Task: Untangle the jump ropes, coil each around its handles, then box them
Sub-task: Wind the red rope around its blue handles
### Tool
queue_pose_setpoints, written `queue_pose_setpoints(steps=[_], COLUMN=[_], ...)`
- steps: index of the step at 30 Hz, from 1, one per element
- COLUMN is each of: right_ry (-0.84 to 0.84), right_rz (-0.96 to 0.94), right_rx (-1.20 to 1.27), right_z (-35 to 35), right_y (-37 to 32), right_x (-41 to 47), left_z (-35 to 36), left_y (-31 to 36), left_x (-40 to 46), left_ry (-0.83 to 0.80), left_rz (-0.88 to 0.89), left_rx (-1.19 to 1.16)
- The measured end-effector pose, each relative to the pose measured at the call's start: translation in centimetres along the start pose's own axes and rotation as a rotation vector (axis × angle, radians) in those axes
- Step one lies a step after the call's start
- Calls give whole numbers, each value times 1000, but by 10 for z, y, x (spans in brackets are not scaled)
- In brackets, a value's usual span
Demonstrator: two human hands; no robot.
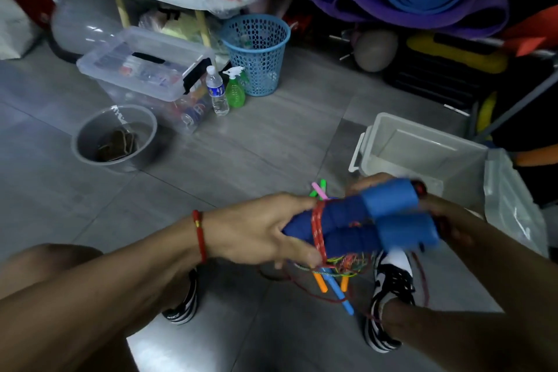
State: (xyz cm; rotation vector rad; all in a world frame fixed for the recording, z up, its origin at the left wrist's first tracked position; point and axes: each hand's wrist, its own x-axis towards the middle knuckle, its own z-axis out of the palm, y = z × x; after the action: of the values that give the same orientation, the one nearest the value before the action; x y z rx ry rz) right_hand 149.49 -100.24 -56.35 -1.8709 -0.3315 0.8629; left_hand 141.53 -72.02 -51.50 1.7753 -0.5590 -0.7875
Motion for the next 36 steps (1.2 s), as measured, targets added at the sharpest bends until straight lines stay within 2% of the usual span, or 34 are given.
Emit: queue_pose_setpoints(steps=[2, 5, 7, 11, 13, 17, 21, 25, 26, 29, 32, 34, 36], right_ry=[85, 96, 130, 101, 101, 102, 124, 192, 192, 296, 365, 315, 236], right_rz=[-106, -302, -279, -253, -245, -250, -163, 22, 31, -37, -142, -222, -245], right_rx=[-36, 8, -45, -171, -237, -449, -266, -147, -212, -620, -952, -1174, -1250], right_z=[-2, 5, 18, 52, 66, 92, 102, 103, 102, 100, 100, 97, 85], right_y=[0, -26, -32, -26, -24, -21, -28, -35, -35, -41, -50, -57, -64], right_x=[-4, -10, -8, 1, 1, -1, -4, -6, -7, -16, -28, -37, -42], left_z=[-18, -39, -40, -45, -50, -46, -42, -38, -38, -41, -43, -41, -36], left_y=[-1, -4, -6, -18, -23, -33, -48, -53, -56, -68, -75, -76, -76], left_x=[-4, -13, -16, -16, -17, -13, -6, 5, 8, 14, 20, 24, 29], left_ry=[81, 69, 81, 332, 367, 426, 604, 676, 693, 729, 691, 662, 586], left_rz=[35, 52, 72, 80, 50, -16, -132, -231, -255, -353, -419, -445, -463], left_rx=[-105, -76, -116, -379, -508, -524, -354, -129, -66, 124, 365, 451, 572])
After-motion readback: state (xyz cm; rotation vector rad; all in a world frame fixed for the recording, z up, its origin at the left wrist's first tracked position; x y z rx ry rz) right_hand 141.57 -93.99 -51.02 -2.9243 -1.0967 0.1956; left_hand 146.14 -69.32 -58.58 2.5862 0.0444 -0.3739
